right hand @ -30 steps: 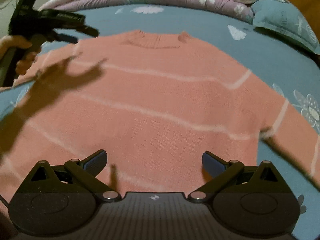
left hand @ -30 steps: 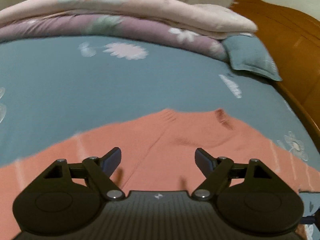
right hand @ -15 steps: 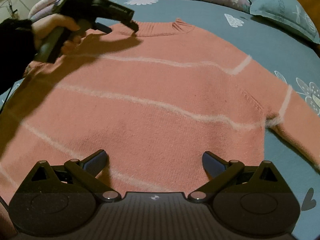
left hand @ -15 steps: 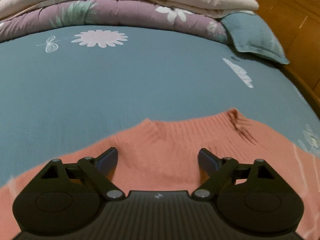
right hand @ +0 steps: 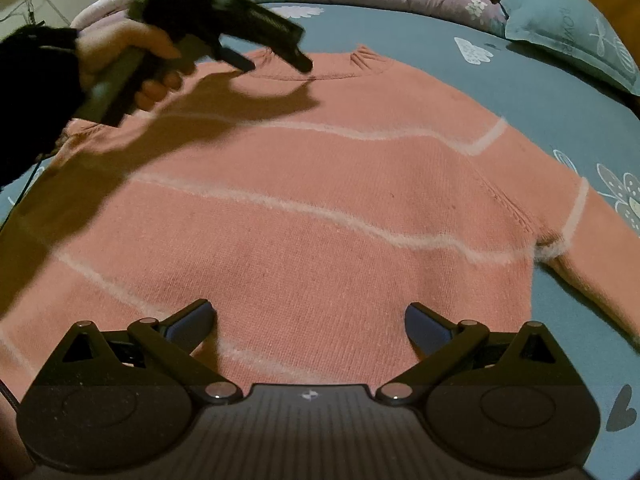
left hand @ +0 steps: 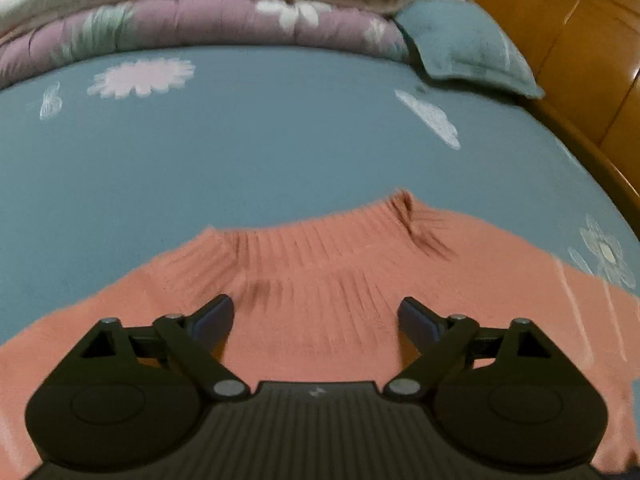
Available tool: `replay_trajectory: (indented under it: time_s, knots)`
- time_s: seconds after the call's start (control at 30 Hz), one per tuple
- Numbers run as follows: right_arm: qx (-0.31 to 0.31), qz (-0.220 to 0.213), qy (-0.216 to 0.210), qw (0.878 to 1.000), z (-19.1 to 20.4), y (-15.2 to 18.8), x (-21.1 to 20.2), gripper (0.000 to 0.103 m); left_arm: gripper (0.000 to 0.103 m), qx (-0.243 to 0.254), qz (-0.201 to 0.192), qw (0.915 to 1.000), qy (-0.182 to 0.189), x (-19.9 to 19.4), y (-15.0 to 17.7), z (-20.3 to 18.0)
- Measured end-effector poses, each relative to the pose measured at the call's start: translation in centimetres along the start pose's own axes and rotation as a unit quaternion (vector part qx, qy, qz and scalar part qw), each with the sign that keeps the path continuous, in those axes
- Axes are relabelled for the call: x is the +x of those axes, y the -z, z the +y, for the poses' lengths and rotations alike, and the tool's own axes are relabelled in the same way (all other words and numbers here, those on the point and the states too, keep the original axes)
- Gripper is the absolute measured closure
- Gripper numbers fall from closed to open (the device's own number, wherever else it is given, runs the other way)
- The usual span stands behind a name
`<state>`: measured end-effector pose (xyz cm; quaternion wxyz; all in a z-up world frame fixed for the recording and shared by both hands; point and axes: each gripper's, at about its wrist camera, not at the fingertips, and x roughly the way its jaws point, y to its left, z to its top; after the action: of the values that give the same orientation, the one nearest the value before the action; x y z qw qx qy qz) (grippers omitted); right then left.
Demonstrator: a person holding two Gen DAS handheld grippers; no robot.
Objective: Fold clothes
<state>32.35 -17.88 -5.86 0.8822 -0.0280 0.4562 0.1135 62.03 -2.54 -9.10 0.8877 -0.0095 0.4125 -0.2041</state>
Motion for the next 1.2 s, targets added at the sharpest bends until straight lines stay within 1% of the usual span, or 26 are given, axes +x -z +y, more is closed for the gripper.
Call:
replay_trajectory:
  time_s: [0.07,0.23,0.33,0.4,0.5,0.57,0.6,0.7,0.77,0.8,0.83,0.9,0.93,0.97,1.03,1.07,1.13,1.2]
  knots:
    - [0.001,-0.003,0.001,1.0,0.0,0.1,0.0,0.0,0.008,0.006,0.003,0.9999,-0.01,0.6,-1.0,-0.2]
    - [0.001,-0.009,0.002,1.0,0.0,0.2,0.1,0.0,0.009,0.016,0.016,0.9994,-0.024,0.2,-1.6,-1.3]
    - [0.001,-0.006,0.001,1.0,0.0,-0.1,0.0,0.0,0.008,0.037,0.001,0.9993,-0.008,-3.7,-0.1,-1.9]
    - [0.012,-0.009,-0.009,1.0,-0.4,-0.7,-0.7,0.0,0.008,0.046,0.008,0.9989,0.0,-6.9,1.6,-1.7]
    - [0.058,-0.061,-0.023,0.996,-2.6,-2.3,-2.3,0.0,0.008,0.048,0.024,0.9985,0.004,-11.1,4.7,-0.8]
    - [0.095,-0.082,-0.01,0.992,-4.7,-3.6,-2.2,0.0,0.008,0.049,0.04,0.998,0.002,-13.0,7.0,-0.4]
    - [0.113,-0.087,0.001,0.99,-5.7,-4.1,-1.8,0.0,0.008,0.048,0.047,0.9977,-0.003,-13.9,8.3,-0.2]
    - [0.158,-0.079,-0.02,0.984,-8.4,-4.4,0.8,0.0,0.008,0.037,0.069,0.9969,-0.007,-14.6,11.3,-0.2]
    - [0.135,-0.086,-0.022,0.987,-9.0,-4.0,1.8,0.0,0.008,0.014,0.078,0.9968,-0.004,-14.4,12.5,0.1]
    - [0.121,-0.091,-0.022,0.988,-9.3,-3.8,2.3,0.003,0.008,0.001,0.083,0.9965,-0.011,-14.3,13.1,0.4]
    - [0.111,-0.089,-0.016,0.99,-9.4,-3.8,2.3,0.004,0.008,-0.005,0.085,0.996,-0.027,-14.3,13.7,0.6]
    - [0.091,-0.082,0.0,0.992,-9.4,-3.8,2.2,0.013,0.008,0.006,0.079,0.9957,-0.049,-14.4,14.2,0.7]
    - [0.092,-0.077,0.01,0.993,-9.3,-4.0,2.1,0.016,0.008,0.012,0.08,0.9953,-0.054,-14.4,14.3,0.8]
    - [0.097,-0.076,0.013,0.992,-9.1,-4.4,1.8,0.016,0.008,0.018,0.081,0.9948,-0.059,-14.4,14.3,0.8]
    - [0.106,-0.075,0.019,0.991,-8.5,-5.2,1.1,0.01,0.007,0.017,0.083,0.9947,-0.059,-14.4,14.2,1.0]
    - [0.099,-0.086,0.01,0.991,-7.9,-5.5,0.8,0.005,0.007,0.012,0.081,0.9951,-0.055,-14.4,14.1,1.2]
    - [0.077,-0.105,-0.01,0.991,-6.8,-6.3,0.7,0.004,0.005,0.002,0.077,0.9957,-0.051,-14.4,14.1,1.5]
    - [0.068,-0.091,-0.013,0.993,-6.2,-7.1,2.4,0.004,0.004,0.001,0.076,0.9957,-0.053,-14.2,14.0,1.4]
